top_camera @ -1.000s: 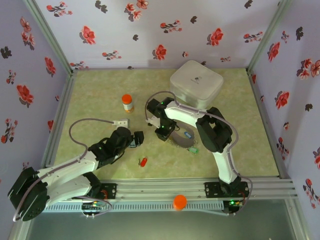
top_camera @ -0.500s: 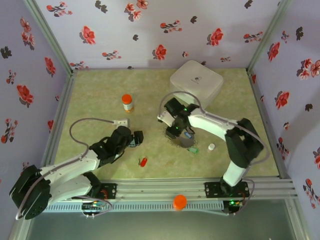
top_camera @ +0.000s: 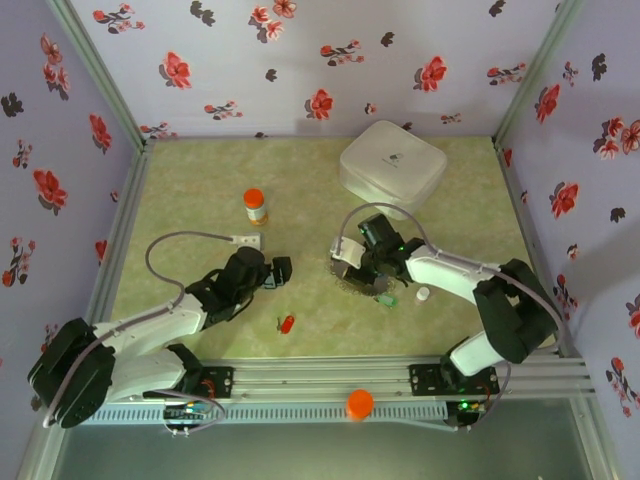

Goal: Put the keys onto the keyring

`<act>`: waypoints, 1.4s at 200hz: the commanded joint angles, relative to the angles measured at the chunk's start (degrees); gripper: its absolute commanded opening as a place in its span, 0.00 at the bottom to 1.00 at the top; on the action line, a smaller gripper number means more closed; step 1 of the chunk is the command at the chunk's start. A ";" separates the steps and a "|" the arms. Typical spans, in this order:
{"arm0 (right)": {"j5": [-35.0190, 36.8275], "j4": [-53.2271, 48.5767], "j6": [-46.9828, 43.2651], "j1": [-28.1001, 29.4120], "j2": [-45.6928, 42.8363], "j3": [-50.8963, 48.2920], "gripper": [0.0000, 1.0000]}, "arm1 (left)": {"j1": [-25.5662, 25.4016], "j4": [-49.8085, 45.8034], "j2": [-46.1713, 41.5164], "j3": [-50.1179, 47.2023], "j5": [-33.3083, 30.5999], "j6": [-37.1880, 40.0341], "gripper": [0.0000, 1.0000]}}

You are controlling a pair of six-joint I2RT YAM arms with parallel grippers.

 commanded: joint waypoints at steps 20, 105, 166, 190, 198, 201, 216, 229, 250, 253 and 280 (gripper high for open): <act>1.14 0.14 -8.18 1.39 4.89 2.10 0.41 | 1.28 5.71 0.67 -2.18 1.23 0.51 0.85; 1.32 1.95 -10.03 2.32 7.02 2.82 0.27 | 2.30 9.11 1.84 -3.88 2.36 -0.31 0.85; 1.40 2.72 -10.20 3.45 6.91 2.65 0.26 | 2.57 8.85 1.63 -3.98 2.42 -0.51 0.85; 2.97 3.65 -9.68 3.80 7.71 3.06 0.24 | 2.61 9.21 1.31 -4.57 2.37 -0.73 0.85; 3.33 3.53 -9.72 3.98 8.08 3.30 0.24 | 2.71 9.66 1.21 -5.04 2.33 -0.95 0.85; 3.34 3.49 -9.82 4.03 8.22 3.41 0.24 | 2.74 9.84 1.13 -5.16 2.36 -1.03 0.85; 3.18 2.68 -10.16 4.23 8.83 4.09 0.24 | 2.90 9.95 0.94 -5.64 2.39 -1.22 0.85; 2.99 1.92 -10.55 4.42 9.21 4.53 0.24 | 2.93 9.81 0.69 -5.89 2.35 -1.28 0.85; 3.30 1.75 -10.83 4.60 9.79 4.84 0.24 | 3.07 9.73 0.28 -6.26 2.36 -1.42 0.85; 3.34 1.78 -10.97 4.60 9.86 4.89 0.24 | 3.09 9.80 0.18 -6.33 2.35 -1.45 0.85; 3.01 0.99 -11.36 5.04 10.34 5.54 0.23 | 3.18 9.77 -0.21 -6.62 2.25 -1.48 0.85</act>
